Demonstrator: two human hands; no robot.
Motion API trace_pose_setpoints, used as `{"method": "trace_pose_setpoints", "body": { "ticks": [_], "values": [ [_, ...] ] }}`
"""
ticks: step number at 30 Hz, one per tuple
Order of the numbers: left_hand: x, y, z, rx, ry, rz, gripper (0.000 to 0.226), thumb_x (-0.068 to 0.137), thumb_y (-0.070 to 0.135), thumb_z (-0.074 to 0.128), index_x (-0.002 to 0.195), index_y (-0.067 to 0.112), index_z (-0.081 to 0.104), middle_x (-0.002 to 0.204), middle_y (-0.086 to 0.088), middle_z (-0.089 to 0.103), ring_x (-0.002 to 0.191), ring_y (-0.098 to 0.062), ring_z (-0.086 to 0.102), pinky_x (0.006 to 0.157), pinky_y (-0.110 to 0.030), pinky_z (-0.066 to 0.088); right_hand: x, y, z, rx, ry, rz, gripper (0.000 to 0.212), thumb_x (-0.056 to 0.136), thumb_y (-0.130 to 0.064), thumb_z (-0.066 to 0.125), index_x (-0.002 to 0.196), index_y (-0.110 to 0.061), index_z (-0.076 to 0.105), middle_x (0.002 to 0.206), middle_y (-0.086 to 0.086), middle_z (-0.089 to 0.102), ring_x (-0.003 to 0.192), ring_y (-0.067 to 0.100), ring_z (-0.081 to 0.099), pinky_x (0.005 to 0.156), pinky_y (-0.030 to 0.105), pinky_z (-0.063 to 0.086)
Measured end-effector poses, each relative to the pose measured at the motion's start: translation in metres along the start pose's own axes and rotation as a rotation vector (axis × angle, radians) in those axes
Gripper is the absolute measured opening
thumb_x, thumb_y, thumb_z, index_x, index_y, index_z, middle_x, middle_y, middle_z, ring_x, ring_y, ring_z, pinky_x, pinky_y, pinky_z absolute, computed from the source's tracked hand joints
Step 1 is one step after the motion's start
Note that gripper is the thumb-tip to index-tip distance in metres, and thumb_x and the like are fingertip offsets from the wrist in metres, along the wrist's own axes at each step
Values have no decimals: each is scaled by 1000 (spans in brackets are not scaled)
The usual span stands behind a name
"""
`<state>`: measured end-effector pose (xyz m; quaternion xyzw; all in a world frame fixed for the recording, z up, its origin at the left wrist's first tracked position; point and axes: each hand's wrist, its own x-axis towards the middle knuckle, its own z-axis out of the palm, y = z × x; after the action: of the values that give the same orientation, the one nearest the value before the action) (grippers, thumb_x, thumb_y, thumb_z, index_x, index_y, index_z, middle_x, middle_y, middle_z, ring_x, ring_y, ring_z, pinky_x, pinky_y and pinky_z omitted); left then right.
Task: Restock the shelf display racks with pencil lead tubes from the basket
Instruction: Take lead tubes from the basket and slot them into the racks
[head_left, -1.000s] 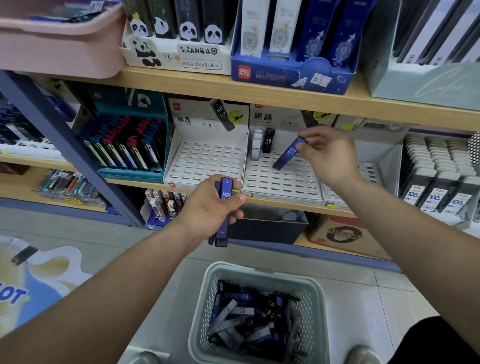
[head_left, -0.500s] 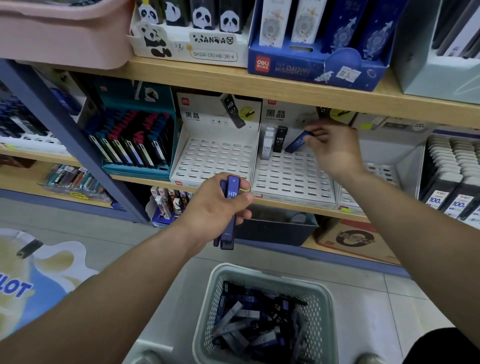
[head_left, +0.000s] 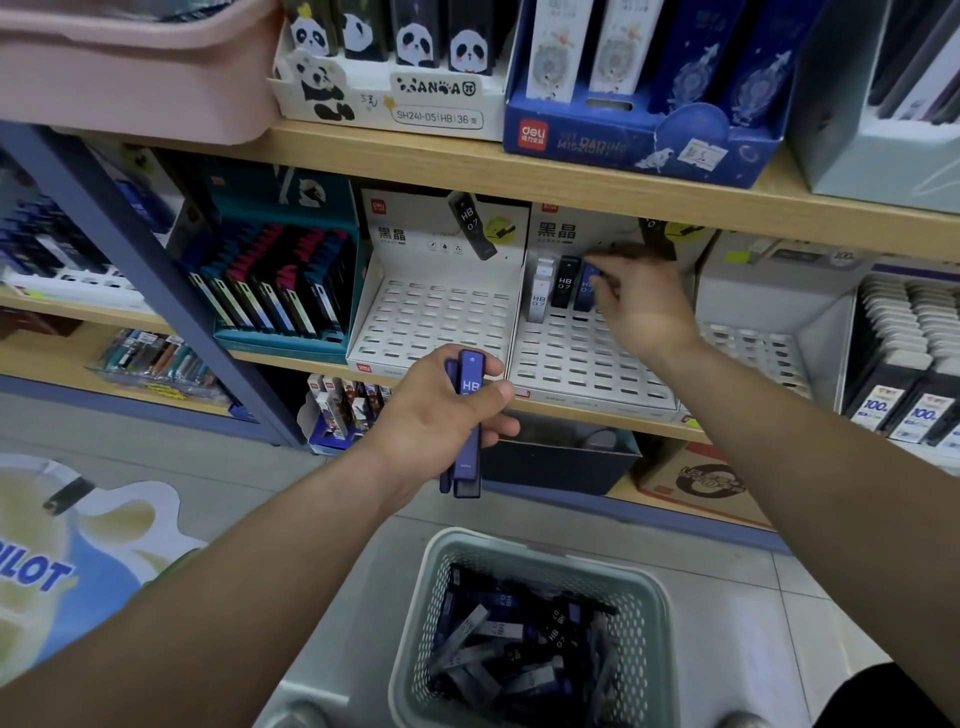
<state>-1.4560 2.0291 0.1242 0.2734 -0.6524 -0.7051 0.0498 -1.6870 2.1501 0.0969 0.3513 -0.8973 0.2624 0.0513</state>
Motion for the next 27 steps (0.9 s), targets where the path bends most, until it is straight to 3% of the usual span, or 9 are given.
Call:
{"method": "trace_pose_setpoints", "body": {
  "ticks": [4, 6, 8, 11, 14, 17, 20, 23, 27],
  "values": [
    [0, 2, -3, -52, -2, 21, 21, 94, 13, 66, 113, 7, 59, 83, -5, 71, 75, -20, 74, 66, -26, 59, -31, -21, -15, 34, 56, 36, 37, 95, -23, 60, 132, -18, 60, 113, 10, 62, 98, 23, 61, 88, 35, 52],
    [0, 4, -3, -72, 1, 43, 19, 94, 13, 66, 111, 6, 60, 77, -3, 68, 71, -19, 73, 65, -26, 59, -62, -47, -28, 233, -86, 84, 22, 94, -23, 63, 116, -22, 64, 103, 0, 66, 86, 14, 66, 80, 36, 56],
    [-2, 8, -1, -82, 8, 72, 13, 94, 12, 65, 105, 6, 60, 73, -3, 66, 65, -15, 70, 62, -24, 58, -95, -75, -39, 542, -305, 203, 8, 93, -20, 66, 100, -22, 63, 87, -1, 69, 76, 16, 71, 73, 36, 58],
    [-7, 13, 4, -116, 30, 105, 9, 94, 11, 65, 99, 6, 59, 68, -4, 62, 57, -11, 65, 54, -20, 53, -132, -108, -42, 795, -464, 319, 19, 89, -19, 73, 96, -15, 56, 87, 7, 71, 70, 19, 71, 64, 34, 58],
    [-10, 15, 9, -171, 42, 131, 9, 94, 10, 66, 98, 7, 59, 65, -2, 61, 59, -13, 63, 55, -25, 55, -143, -125, -37, 844, -422, 384, 32, 82, -22, 80, 92, -13, 51, 92, 12, 71, 67, 22, 70, 65, 41, 60],
    [-15, 17, 12, -199, 57, 151, 6, 95, 9, 65, 96, 9, 59, 67, 0, 60, 63, -13, 61, 57, -25, 56, -141, -130, -37, 843, -366, 398, 31, 80, -16, 82, 90, -11, 52, 81, 12, 69, 61, 25, 68, 67, 46, 60],
    [-17, 16, 10, -238, 98, 135, 7, 96, 12, 64, 98, 12, 57, 76, -1, 62, 67, -13, 64, 61, -27, 58, -138, -129, -38, 887, -364, 399, 22, 82, -11, 80, 91, -9, 59, 75, 8, 67, 63, 28, 70, 66, 40, 61],
    [-16, 15, 5, -266, 119, 107, 8, 98, 11, 59, 104, 15, 56, 87, -5, 64, 72, -14, 68, 67, -31, 60, -135, -128, -36, 950, -381, 425, 17, 87, -7, 73, 100, -3, 62, 82, 14, 68, 66, 29, 71, 64, 34, 62],
    [-15, 18, -1, -297, 102, 99, 26, 99, 2, 55, 122, 14, 53, 95, -7, 67, 80, -17, 69, 75, -32, 62, -131, -126, -30, 1051, -391, 451, 12, 92, -3, 66, 103, -4, 63, 86, 16, 69, 67, 27, 72, 66, 33, 62]
  ]
}}
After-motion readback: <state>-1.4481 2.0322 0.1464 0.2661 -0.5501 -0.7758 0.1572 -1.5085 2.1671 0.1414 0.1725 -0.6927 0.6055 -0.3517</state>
